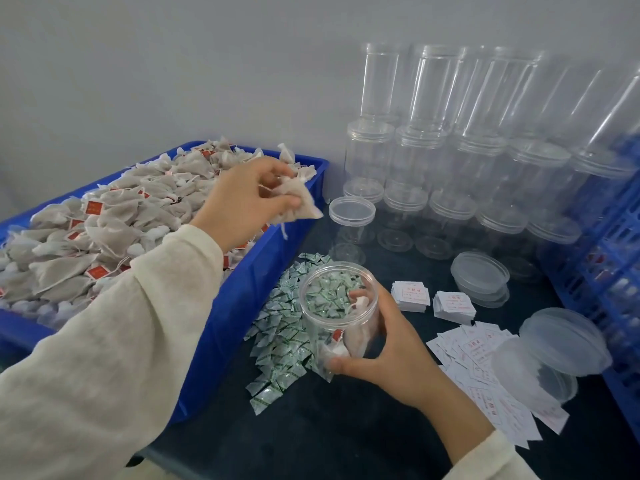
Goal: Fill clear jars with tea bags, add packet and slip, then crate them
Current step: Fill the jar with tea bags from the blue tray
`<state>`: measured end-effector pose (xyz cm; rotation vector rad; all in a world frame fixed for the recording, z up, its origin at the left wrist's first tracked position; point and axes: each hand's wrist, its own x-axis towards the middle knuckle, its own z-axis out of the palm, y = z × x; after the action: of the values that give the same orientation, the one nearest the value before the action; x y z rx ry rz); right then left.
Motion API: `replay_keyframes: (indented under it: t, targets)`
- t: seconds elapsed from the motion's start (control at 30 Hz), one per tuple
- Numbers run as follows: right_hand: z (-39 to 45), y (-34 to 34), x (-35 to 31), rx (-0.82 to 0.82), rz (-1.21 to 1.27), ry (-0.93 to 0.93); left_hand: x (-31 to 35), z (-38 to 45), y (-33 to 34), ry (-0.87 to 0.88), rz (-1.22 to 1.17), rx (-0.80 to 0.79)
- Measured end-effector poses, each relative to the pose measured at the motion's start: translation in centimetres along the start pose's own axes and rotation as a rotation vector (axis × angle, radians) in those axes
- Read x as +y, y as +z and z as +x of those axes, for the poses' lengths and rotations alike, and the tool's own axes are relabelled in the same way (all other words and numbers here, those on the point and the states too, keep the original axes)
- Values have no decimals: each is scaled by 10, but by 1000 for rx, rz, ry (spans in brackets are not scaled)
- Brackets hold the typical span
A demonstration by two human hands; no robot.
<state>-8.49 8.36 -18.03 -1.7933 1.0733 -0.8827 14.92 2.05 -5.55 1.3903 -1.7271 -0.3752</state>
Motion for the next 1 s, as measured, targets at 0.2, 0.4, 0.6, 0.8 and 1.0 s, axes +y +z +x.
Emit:
replay_keyframes:
  t: [0.2, 0.4, 0.6, 0.8, 1.0]
  targets:
    - [-1, -2, -4, 11, 17, -45, 38, -29, 20, 102, -75, -319]
    - [-1, -4, -7, 31, 13, -103, 40, -40, 26, 169, 93, -491]
    - [0, -5, -5, 27, 22, -89, 38, -51, 32, 299, 358, -501]
    - [1, -2, -6, 3, 24, -81, 49, -54, 39, 361, 442, -631]
    - [0, -2, -5, -13, 15, -92, 56, -42, 52, 455, 686, -866]
